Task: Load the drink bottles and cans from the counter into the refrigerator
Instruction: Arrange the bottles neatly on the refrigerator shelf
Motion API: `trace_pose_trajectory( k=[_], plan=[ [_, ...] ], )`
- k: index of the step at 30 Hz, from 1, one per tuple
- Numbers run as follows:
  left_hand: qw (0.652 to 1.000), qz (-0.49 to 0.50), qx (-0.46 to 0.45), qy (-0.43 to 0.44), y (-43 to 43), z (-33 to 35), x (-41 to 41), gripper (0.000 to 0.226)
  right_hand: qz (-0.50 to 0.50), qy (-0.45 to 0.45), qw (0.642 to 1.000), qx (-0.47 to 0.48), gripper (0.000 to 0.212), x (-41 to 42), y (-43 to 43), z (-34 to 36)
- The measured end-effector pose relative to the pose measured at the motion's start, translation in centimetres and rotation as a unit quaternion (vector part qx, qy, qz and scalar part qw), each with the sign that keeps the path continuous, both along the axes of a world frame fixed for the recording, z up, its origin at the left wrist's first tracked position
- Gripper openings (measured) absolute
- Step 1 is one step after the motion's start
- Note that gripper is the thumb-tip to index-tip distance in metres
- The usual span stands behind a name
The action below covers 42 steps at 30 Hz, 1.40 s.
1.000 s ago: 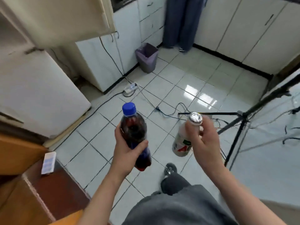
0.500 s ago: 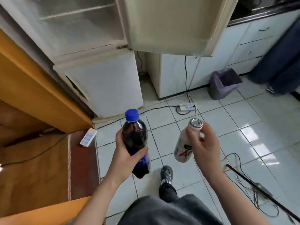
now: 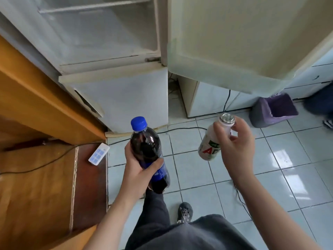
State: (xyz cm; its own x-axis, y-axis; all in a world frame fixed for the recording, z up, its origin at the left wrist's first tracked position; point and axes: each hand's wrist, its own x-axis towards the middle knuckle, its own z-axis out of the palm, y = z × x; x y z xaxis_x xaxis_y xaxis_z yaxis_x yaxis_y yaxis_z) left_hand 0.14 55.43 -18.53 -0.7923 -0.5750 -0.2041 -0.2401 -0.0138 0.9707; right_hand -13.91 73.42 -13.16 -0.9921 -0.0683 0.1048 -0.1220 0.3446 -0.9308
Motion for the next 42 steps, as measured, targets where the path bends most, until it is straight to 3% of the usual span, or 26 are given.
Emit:
trace_pose_trajectory(
  k=[7, 12, 17, 21, 27, 33, 42],
  plan=[
    [0.998, -0.031, 0.047, -0.010, -7.8, -1.7, -10.6, 0.072, -0.099, 0.012, 0.995, 0.025, 0.015, -7.7, -6.0, 0.8],
    [0.996, -0.087, -0.001, 0.007, -13.4, -0.2, -18.8, 0.074, -0.165, 0.087, 0.982, 0.021, 0.010, -14.3, -10.7, 4.0],
    [0.995, -0.097, -0.006, 0.034, -16.5, 1.8, -24.7, 0.074, -0.230, 0.157, 0.960, -0.003, 0.017, -18.6, -12.9, 5.5],
    [0.996, -0.077, -0.005, 0.037, -17.1, 1.9, -26.5, 0.071, -0.272, 0.159, 0.949, -0.016, 0.025, -22.0, -12.6, 5.2],
    [0.998, -0.050, 0.000, 0.030, -15.7, 1.1, -26.1, 0.069, -0.207, 0.087, 0.974, 0.026, 0.030, -25.3, -11.2, 1.8],
    [1.000, -0.018, 0.006, 0.008, -15.1, 1.6, -26.1, 0.069, -0.126, 0.029, 0.991, 0.025, 0.021, -26.4, -11.0, -1.2],
    [1.000, 0.001, -0.002, 0.014, -15.3, 2.0, -26.2, 0.066, -0.044, 0.063, 0.995, 0.069, 0.019, -26.3, -11.0, -2.2]
  ],
)
